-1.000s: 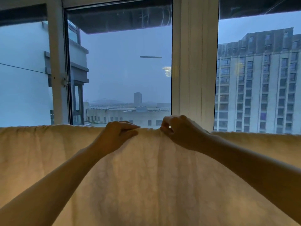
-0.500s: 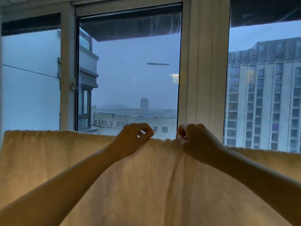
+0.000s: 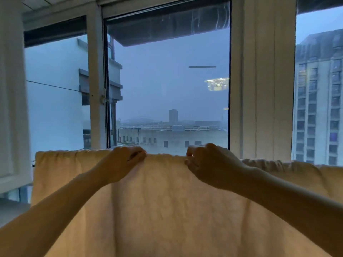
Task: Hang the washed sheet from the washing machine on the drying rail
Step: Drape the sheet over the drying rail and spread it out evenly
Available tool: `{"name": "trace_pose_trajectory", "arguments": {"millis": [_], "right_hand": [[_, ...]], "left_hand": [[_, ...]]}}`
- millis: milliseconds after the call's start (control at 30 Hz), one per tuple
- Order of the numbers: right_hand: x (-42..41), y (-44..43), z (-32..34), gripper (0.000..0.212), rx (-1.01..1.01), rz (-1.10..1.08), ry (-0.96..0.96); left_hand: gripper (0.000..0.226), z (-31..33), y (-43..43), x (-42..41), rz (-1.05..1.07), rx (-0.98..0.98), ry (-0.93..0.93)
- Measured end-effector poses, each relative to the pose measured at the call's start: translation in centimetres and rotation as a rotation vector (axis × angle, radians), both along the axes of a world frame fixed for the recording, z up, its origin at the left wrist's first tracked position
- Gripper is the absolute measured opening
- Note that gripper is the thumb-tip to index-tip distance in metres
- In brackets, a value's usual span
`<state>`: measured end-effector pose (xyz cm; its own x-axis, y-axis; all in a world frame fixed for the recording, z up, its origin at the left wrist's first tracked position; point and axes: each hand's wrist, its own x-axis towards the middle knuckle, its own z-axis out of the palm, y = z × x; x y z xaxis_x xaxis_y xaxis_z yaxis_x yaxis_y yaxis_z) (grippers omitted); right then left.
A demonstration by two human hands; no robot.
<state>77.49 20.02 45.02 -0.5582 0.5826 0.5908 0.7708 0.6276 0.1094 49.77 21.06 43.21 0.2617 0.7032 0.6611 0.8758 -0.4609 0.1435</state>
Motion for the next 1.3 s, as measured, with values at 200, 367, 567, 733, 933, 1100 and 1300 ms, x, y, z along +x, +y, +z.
{"name": "trace_pose_trajectory", "arguments": {"millis": [200,367,567,733,933,1100,1300], "right_hand": [[-6.2,0.5,-0.2,0.027,0.017,-0.053,0.001],[-11.0,1.5,-0.6,0.024,0.077,-0.002,0.032],[-16.4,2.5,-1.7,0.024,0.109,-0.017,0.085],[-17.8,2.3,-1.4,0.021,0.146,-0.075,0.118],[-18.3,1.4,-1.5,0.01,0.155,-0.149,0.148],[-17.3,1.5,0.0,0.007,0.13,-0.234,0.258],[-13.5,1.0,0.6,0.007,0.128,-0.305,0.189]], "left_hand": [[0.033,-0.1,0.9,-7.7,0.017,0.005,0.001],[0.022,0.1,1.9,-12.6,-0.021,-0.017,-0.048],[0.016,-0.8,3.1,-16.5,-0.068,-0.014,-0.116],[0.016,-0.8,3.6,-17.1,-0.093,0.093,-0.15],[0.009,-1.3,3.9,-15.5,-0.024,0.223,-0.202],[0.017,0.1,3.3,-13.5,-0.022,0.262,-0.255],[0.017,1.0,2.7,-10.1,-0.16,0.221,-0.261]]}}
